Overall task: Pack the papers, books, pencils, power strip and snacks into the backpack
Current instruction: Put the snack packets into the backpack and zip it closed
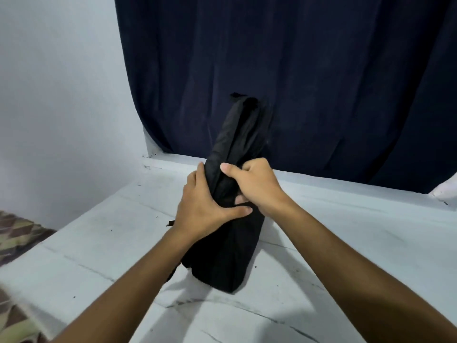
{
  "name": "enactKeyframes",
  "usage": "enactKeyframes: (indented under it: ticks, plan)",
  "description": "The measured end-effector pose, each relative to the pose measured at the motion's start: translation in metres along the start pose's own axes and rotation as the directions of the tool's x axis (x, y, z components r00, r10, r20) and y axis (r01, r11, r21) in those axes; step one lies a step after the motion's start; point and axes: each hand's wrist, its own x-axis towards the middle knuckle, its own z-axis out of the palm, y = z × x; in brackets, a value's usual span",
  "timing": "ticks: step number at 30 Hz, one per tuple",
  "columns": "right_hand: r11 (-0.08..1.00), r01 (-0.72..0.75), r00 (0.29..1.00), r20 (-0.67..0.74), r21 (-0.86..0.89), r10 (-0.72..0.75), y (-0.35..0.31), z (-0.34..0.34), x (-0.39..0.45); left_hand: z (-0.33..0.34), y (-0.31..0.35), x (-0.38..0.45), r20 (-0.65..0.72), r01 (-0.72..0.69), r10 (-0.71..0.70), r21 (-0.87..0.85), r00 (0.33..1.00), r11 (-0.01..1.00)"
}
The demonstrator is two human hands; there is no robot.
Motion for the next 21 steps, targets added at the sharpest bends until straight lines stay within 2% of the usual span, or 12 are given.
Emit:
enactKeyframes:
  ticks: [2, 5, 6, 7, 8, 9, 10, 11, 13, 15, 18, 21]
  plan:
    - [0.999, -0.023, 0.995, 0.099, 0.026, 0.02, -0.002, 0.011, 0.002, 0.003, -0.005, -0.007, -0.15, -0.042, 0.032, -0.067, 0.988, 0.997]
    - [0.999, 0.033, 0.958, 0.283, 0.024, -0.038, -0.007, 0.004, 0.008, -0.004, -0.023, 0.002, -0.228, -0.044, 0.005, -0.164, 0.974, 0.985]
    - [0.993, 0.099, 0.965, 0.238, 0.064, -0.111, -0.005, -0.003, 0.014, -0.009, -0.029, 0.007, -0.223, -0.02, -0.024, -0.194, 0.974, 0.981]
    - [0.978, 0.187, 0.975, 0.106, 0.092, -0.196, -0.001, -0.013, 0.022, -0.014, -0.036, 0.012, -0.205, 0.003, -0.05, -0.226, 0.977, 0.974]
    - [0.955, 0.294, 0.953, -0.096, 0.048, -0.289, 0.008, -0.021, 0.037, -0.02, -0.045, 0.018, -0.179, 0.02, -0.069, -0.264, 0.982, 0.964]
    - [0.932, 0.363, 0.893, -0.28, -0.012, -0.352, 0.019, -0.028, 0.051, -0.025, -0.05, 0.023, -0.143, 0.038, -0.086, -0.306, 0.986, 0.951]
    - [0.931, 0.363, 0.851, -0.39, -0.046, -0.351, 0.034, -0.034, 0.068, -0.03, -0.058, 0.03, -0.106, 0.054, -0.097, -0.348, 0.99, 0.936]
    - [0.946, 0.324, 0.852, -0.425, -0.031, -0.306, 0.052, -0.039, 0.083, -0.035, -0.064, 0.037, -0.066, 0.07, -0.104, -0.39, 0.992, 0.918]
    - [0.978, 0.158, 0.941, -0.322, 0.139, -0.106, 0.084, -0.047, 0.107, -0.042, -0.076, 0.054, 0.024, 0.109, -0.111, -0.472, 0.994, 0.875]
    - [0.938, 0.012, 0.992, -0.124, 0.347, 0.033, 0.11, -0.057, 0.124, -0.047, -0.089, 0.077, 0.143, 0.167, -0.106, -0.545, 0.984, 0.822]
    - [0.873, -0.128, 0.989, 0.127, 0.47, 0.076, 0.13, -0.065, 0.129, -0.05, -0.109, 0.114, 0.347, 0.312, -0.109, -0.608, 0.932, 0.73]
    - [0.904, -0.104, 0.99, 0.13, 0.415, 0.054, 0.139, -0.073, 0.131, -0.049, -0.127, 0.144, 0.467, 0.423, -0.118, -0.628, 0.876, 0.653]
